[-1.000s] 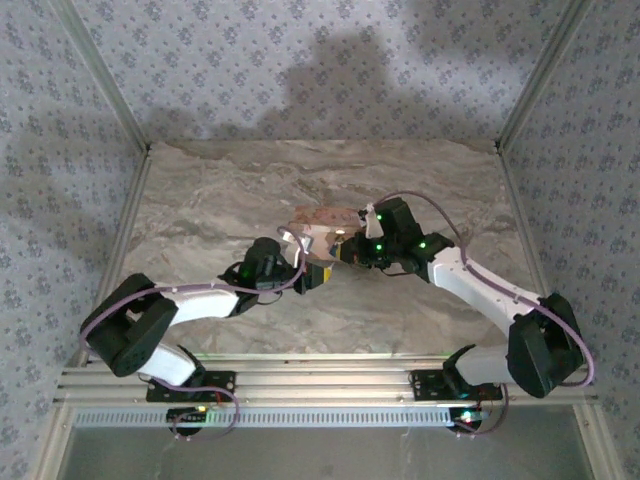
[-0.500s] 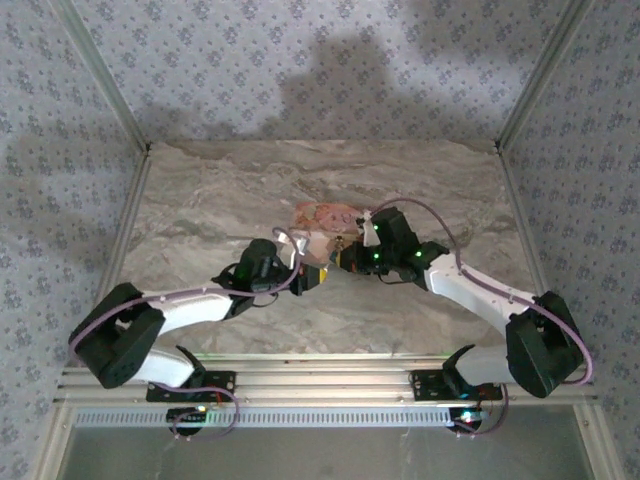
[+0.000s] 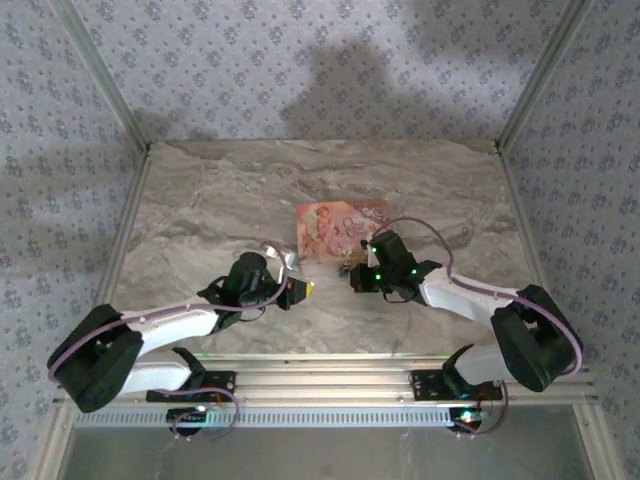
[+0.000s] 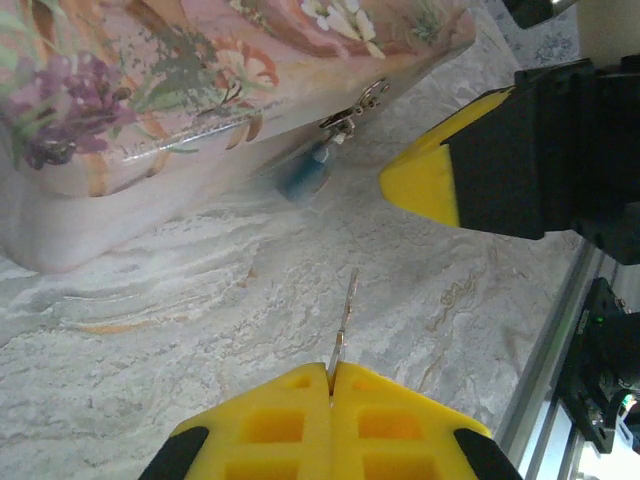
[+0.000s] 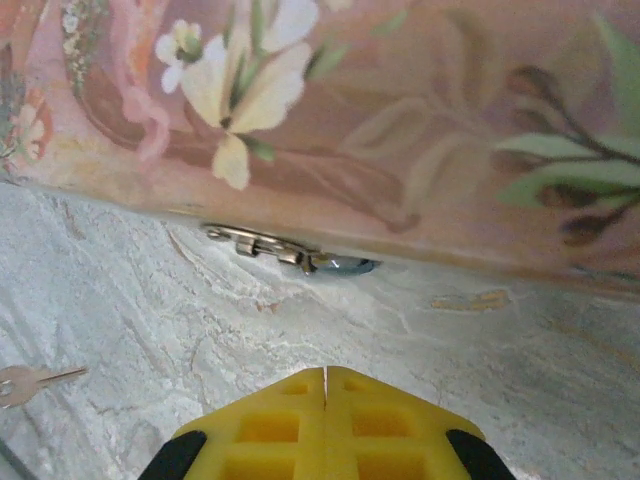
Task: Unlock the padlock with the key
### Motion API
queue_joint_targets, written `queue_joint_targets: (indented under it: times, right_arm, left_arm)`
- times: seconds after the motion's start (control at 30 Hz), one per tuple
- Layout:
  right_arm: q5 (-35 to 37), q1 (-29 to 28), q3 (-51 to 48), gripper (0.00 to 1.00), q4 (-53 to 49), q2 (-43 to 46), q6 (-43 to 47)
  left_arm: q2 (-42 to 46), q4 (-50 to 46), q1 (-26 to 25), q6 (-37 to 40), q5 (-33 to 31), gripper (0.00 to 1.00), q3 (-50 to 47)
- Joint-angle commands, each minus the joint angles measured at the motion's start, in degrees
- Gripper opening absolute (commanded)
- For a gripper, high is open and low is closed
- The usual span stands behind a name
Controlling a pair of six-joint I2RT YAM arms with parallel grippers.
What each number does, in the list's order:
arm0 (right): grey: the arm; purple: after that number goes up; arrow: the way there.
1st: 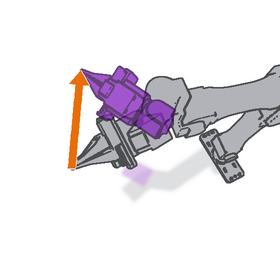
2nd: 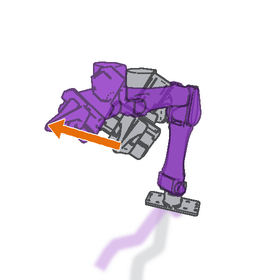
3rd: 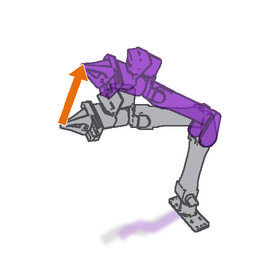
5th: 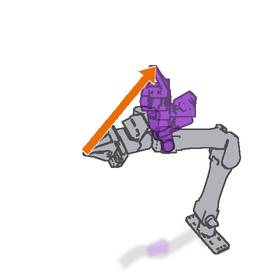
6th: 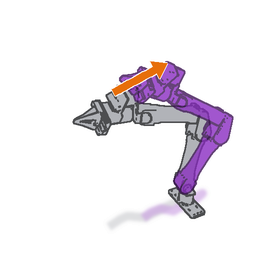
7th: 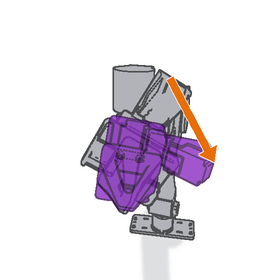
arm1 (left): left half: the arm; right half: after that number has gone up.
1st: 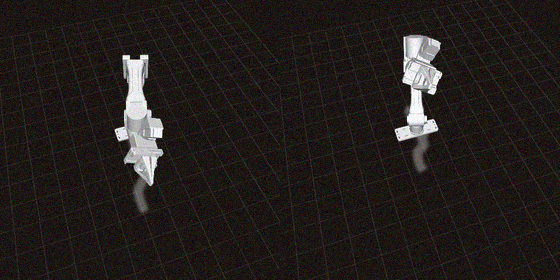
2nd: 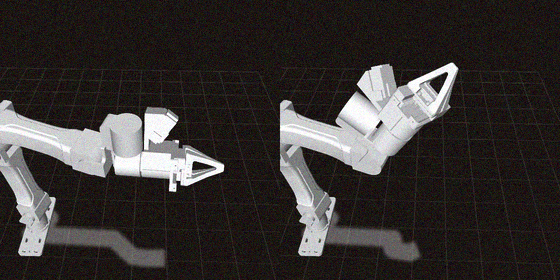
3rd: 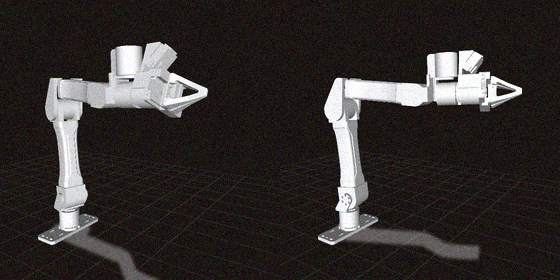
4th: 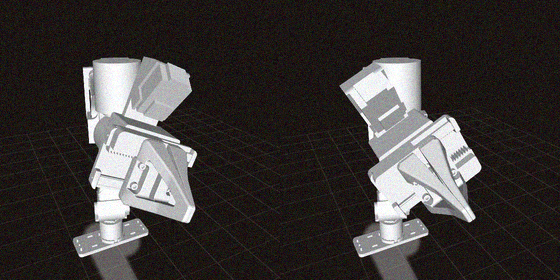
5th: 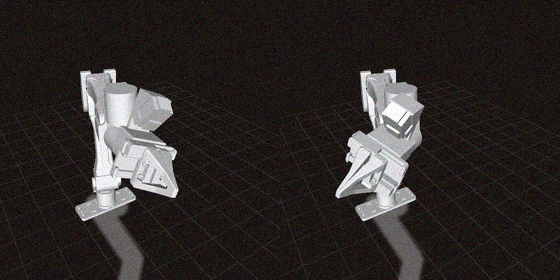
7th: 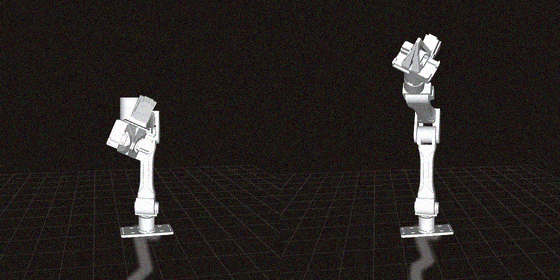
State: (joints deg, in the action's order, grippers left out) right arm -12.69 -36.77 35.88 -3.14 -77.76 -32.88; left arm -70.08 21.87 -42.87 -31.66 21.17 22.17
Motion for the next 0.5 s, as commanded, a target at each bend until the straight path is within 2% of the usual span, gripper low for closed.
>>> queue_joint_targets:
  times: [0.0,0.1,0.2,0.27,0.47]
  right_arm:
    - [7.98,-2.25,-0.56,0.14,0.09,2.33,2.36]
    - [12.30,-3.61,-0.77,0.37,-1.82,4.41,2.39]
    - [17.71,-6.01,0.09,0.49,-4.22,5.50,1.94]
    - [21.66,-7.82,1.03,0.53,-5.52,5.18,0.74]
    - [29.85,-12.10,4.82,0.55,-7.44,-0.43,-1.80]
  left_arm:
    - [3.78,-2.99,-0.34,2.60,-1.53,0.00,-0.39]
    - [5.65,-4.69,-0.41,3.34,-2.19,0.00,-0.43]
    - [7.11,-6.38,-0.38,4.03,-2.78,0.00,-0.38]
    - [7.81,-7.25,-0.44,4.32,-3.15,0.00,-0.37]
    - [8.56,-7.93,-0.42,4.31,-3.35,0.00,-0.40]
